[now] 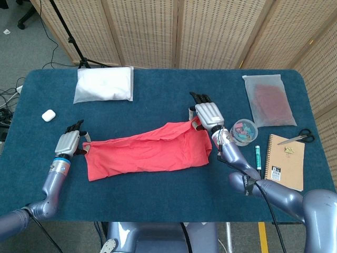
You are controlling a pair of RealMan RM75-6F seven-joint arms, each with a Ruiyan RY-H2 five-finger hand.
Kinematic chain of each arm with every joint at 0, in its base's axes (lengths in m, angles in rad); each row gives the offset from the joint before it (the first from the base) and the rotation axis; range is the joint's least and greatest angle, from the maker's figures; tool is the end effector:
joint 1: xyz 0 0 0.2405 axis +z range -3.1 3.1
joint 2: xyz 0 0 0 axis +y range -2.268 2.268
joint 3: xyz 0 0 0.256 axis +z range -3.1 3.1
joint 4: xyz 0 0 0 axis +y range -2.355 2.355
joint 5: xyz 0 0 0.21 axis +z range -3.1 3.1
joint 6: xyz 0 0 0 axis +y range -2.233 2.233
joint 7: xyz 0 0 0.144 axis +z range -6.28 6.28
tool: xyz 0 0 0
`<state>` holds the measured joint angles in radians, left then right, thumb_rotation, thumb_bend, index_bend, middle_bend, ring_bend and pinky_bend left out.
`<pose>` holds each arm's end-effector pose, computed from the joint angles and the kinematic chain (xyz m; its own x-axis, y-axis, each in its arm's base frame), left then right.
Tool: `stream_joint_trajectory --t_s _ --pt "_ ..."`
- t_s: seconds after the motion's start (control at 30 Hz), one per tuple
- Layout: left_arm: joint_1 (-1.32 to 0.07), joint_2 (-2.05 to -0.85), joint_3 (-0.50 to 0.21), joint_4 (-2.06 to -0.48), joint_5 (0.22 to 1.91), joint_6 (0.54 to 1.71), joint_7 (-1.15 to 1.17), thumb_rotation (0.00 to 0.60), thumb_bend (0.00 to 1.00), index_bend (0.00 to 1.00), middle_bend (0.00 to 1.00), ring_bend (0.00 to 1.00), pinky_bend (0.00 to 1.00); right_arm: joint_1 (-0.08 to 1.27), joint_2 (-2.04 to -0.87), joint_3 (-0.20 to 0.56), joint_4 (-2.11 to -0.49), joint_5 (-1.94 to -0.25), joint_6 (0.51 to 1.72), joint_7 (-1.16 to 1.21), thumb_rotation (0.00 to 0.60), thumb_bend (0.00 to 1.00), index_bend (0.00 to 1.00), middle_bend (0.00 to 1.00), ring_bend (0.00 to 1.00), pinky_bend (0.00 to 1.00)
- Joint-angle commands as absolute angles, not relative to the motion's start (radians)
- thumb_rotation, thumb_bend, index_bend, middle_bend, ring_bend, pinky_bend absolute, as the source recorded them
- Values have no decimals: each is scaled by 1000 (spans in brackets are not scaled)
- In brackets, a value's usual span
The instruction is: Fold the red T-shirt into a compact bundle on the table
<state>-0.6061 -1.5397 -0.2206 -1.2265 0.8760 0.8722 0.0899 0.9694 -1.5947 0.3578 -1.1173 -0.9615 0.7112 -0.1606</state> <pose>-0.2752 0.3608 0.0177 0.1732 0.3106 0.9346 0.9677 0.1229 -0.2201 -0.1127 -0.4548 0.0103 0.3359 -0.2382 0.9113 -0.9227 -0.2775 0.2676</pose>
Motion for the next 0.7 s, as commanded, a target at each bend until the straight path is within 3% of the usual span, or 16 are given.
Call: stream_joint_trajectory --t_s 0.03,0.17,0.27,0.33,0.4,0.43,0.5,0.7 --pt "-611 -1552 -223 -1210 866 876 105 600 616 731 0 0 0 978 -1610 351 -1082 -946 696 -159 600 569 646 18 0 0" --pt "-615 -1563 -221 -1195 855 873 126 600 586 670 0 0 0 984 -1632 344 -1027 -932 678 -151 600 569 646 18 0 0" --pt "-618 -1566 -217 -1190 849 869 145 600 521 395 0 0 0 988 -1648 338 -989 -924 660 -143 600 569 642 18 0 0" --pt "-620 -1564 -212 -1192 846 859 157 600 467 147 0 0 0 990 -1657 332 -967 -925 652 -140 600 494 481 8 0 0" --pt "-621 -1563 -212 -1194 847 859 160 600 432 24 0 0 0 992 -1665 322 -947 -925 635 -139 600 289 147 0 0 0" --pt "-621 -1564 -213 -1193 848 860 159 600 418 1 0 0 0 992 -1666 320 -943 -921 626 -138 600 171 33 0 0 0" --pt "-620 -1564 -214 -1194 853 860 155 600 401 0 0 0 0 991 -1669 322 -936 -913 615 -127 600 62 0 0 0 0" --pt "-610 -1558 -221 -1203 888 868 110 600 376 0 0 0 0 982 -1683 324 -916 -932 659 -113 600 39 0 0 0 0"
